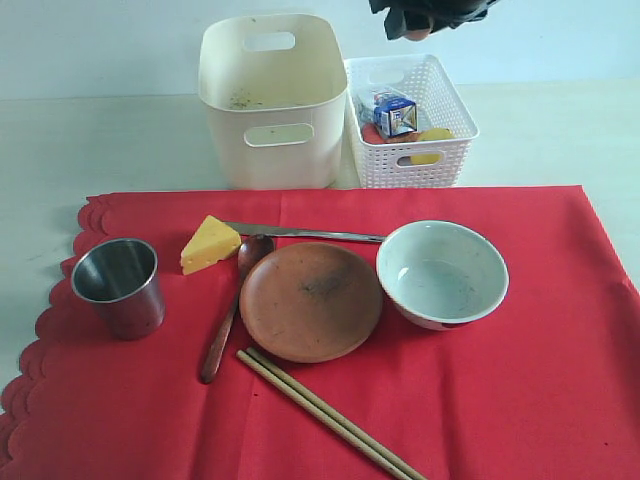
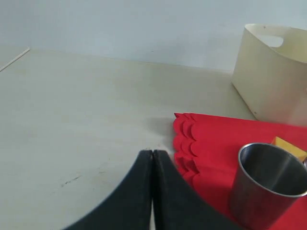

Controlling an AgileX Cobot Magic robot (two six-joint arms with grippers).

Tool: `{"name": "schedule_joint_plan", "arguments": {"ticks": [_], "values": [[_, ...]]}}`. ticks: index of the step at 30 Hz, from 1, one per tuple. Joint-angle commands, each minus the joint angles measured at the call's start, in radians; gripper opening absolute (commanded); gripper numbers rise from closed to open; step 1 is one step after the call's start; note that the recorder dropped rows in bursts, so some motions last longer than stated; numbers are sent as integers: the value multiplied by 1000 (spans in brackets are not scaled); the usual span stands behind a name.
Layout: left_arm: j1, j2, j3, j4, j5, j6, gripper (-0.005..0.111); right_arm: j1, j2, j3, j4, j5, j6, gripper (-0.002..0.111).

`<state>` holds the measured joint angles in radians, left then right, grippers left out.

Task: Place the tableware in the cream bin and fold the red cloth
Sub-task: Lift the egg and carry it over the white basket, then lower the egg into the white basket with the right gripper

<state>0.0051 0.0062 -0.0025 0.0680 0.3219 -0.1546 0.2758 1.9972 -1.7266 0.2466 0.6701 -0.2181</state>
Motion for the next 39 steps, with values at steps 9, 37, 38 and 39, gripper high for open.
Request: {"name": "schedule_joint_plan", "arguments": {"ticks": [9, 37, 38, 39], "values": [[-6, -6, 3, -1, -3, -2, 1, -4, 132, 0, -55, -128, 13, 0], [-6, -6, 3, -1, -3, -2, 1, -4, 288, -6, -89, -157, 39, 34], [-6, -6, 3, -1, -3, -2, 1, -4, 288, -6, -89, -157, 39, 37], [-6, -6, 3, -1, -3, -2, 1, -4, 288, -6, -89, -157, 39, 45]]}}
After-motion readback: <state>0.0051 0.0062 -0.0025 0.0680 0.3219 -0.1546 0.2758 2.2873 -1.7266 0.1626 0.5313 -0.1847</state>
